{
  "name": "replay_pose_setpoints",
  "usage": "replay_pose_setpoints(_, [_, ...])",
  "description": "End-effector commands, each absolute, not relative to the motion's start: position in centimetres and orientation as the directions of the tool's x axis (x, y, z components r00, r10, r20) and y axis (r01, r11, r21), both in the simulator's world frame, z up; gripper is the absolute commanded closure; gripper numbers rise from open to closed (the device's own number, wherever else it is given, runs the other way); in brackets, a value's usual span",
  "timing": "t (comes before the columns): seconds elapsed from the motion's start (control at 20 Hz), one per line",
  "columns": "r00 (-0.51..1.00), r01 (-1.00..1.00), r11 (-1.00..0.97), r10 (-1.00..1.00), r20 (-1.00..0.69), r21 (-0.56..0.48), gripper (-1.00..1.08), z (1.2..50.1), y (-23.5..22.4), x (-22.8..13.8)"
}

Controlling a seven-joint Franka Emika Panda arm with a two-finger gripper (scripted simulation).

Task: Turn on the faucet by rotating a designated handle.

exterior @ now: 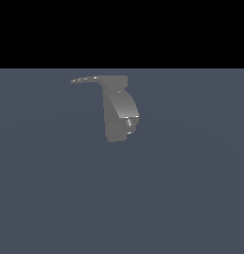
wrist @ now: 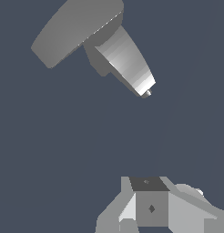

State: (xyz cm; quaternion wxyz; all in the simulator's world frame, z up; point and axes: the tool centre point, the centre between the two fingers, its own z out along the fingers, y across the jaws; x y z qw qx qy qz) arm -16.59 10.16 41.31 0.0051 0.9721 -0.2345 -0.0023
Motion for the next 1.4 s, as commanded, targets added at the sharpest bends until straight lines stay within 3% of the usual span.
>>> replay_pose_setpoints(0.0, [0.867, -0.499, -0.867, -0.499, -0.003, 0.009, 1.08, 40.4, 11.2, -15.4])
replay_pose_setpoints(1.35, [0.525, -0.851, -0.525, -0.851, -0.005, 0.0, 1.08, 31.8, 17.5, -0.7])
